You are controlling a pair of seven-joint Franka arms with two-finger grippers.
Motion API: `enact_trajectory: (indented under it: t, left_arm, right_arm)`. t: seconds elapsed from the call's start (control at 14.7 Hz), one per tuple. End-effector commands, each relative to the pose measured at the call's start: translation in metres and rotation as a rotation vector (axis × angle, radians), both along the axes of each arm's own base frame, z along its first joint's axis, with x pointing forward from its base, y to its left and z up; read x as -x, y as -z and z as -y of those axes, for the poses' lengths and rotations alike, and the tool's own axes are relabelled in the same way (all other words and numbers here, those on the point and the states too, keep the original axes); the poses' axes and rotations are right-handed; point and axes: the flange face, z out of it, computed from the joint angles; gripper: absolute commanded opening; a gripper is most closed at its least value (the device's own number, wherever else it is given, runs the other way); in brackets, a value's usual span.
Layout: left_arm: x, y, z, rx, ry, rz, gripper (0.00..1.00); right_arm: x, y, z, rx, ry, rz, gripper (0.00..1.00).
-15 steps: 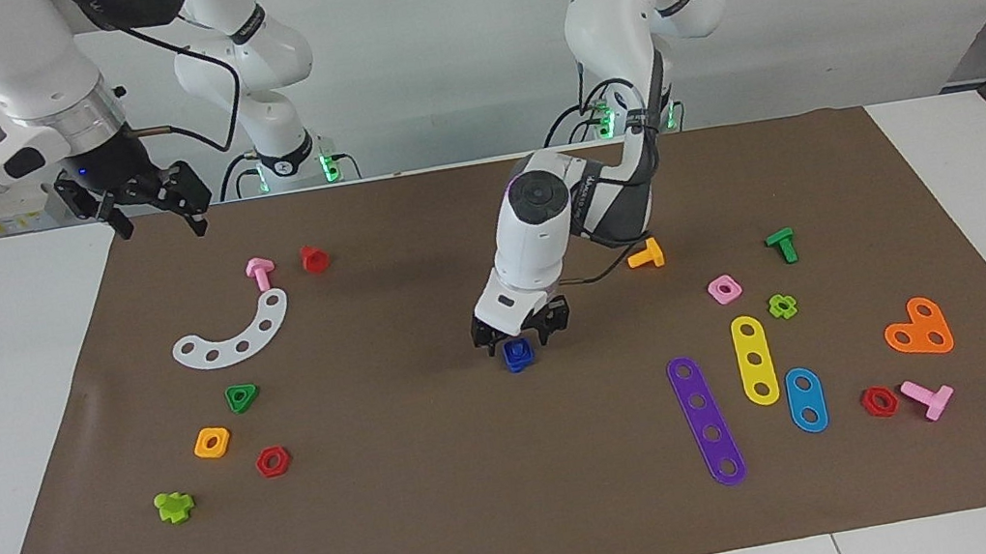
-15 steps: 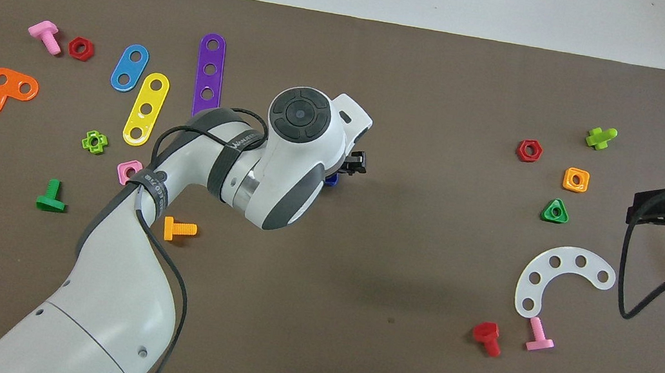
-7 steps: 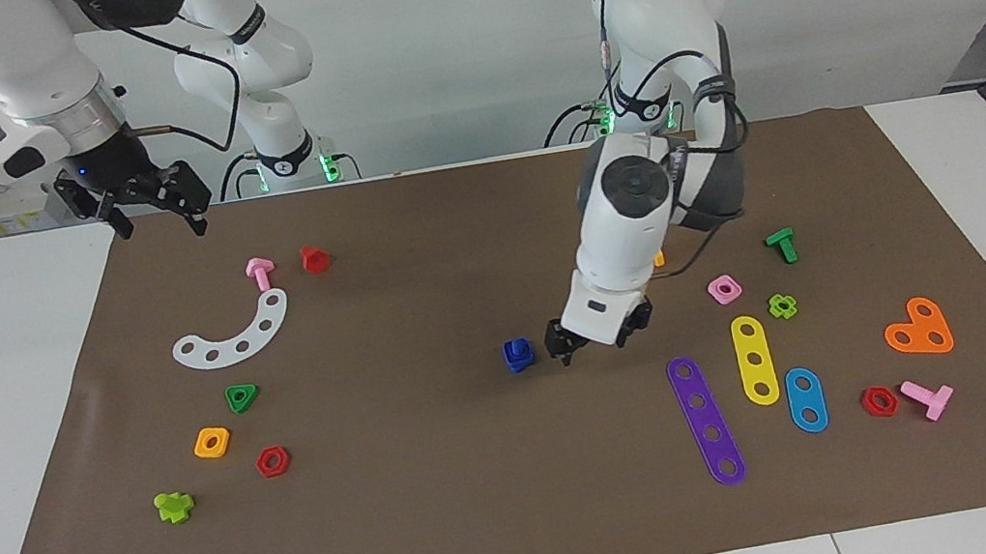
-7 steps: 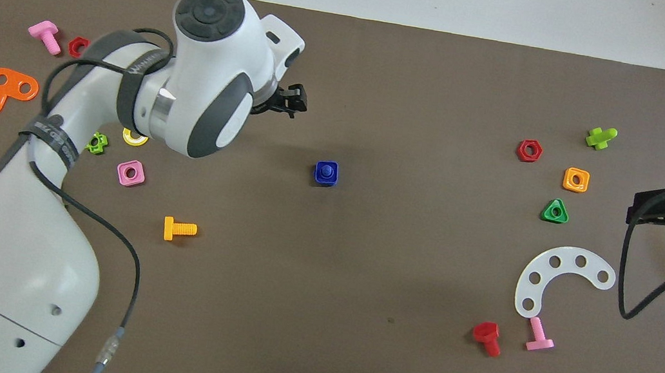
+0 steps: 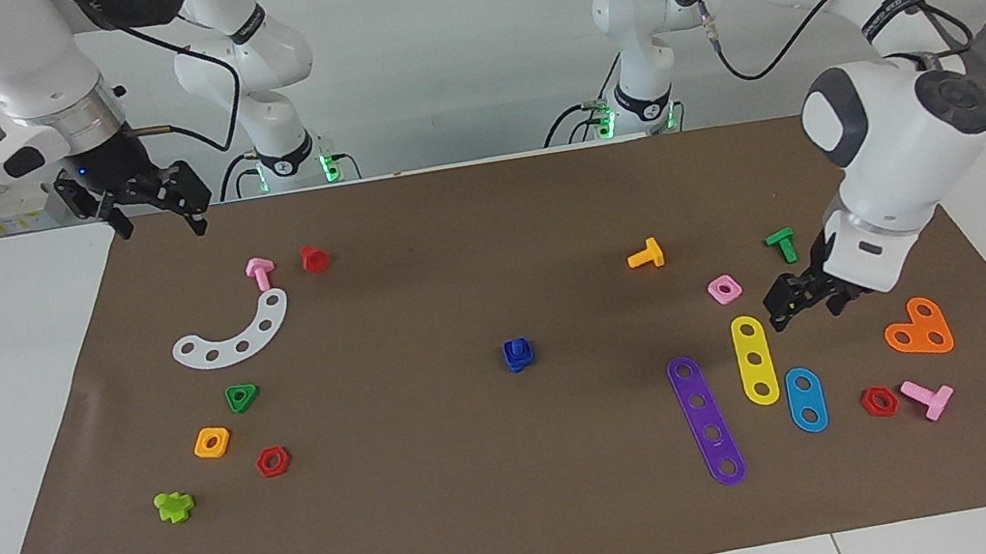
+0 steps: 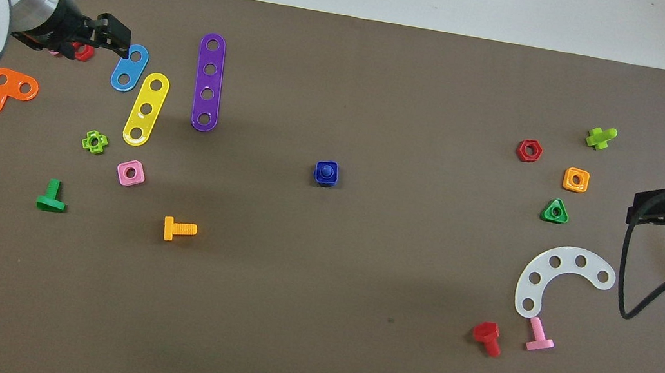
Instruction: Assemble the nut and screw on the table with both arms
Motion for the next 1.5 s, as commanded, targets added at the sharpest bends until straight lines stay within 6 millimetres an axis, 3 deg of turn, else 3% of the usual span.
enact_trajectory:
  t: [0.0, 0.2, 0.68, 0.89, 1.43]
  left_arm:
    - [0.028, -0.029, -0.01, -0.074, 0.023, -0.018, 0.93]
    - [0.047, -0.057, -0.008, -0.103, 0.034, -0.05, 0.93]
    - [0.112, -0.131, -0.011, -0.1, 0.092, -0.1, 0.92]
    - [0.126, -0.133, -0.012, -0.098, 0.118, -0.104, 0.93]
    - [0.12, -0.144, -0.016, -0.101, 0.162, -0.04, 1.0]
  right_arm:
    - [0.007, -0.001, 0.0, -0.019, -0.014, 0.003, 1.0]
    - [0.007, -0.001, 0.0, -0.019, -0.012, 0.003, 1.0]
    - [0.007, -0.001, 0.0, -0.019, -0.012, 0.003, 1.0]
    - [0.007, -0.001, 0.0, -0.019, -0.012, 0.003, 1.0]
    - [0.007, -0.001, 0.0, -0.019, -0.012, 0.003, 1.0]
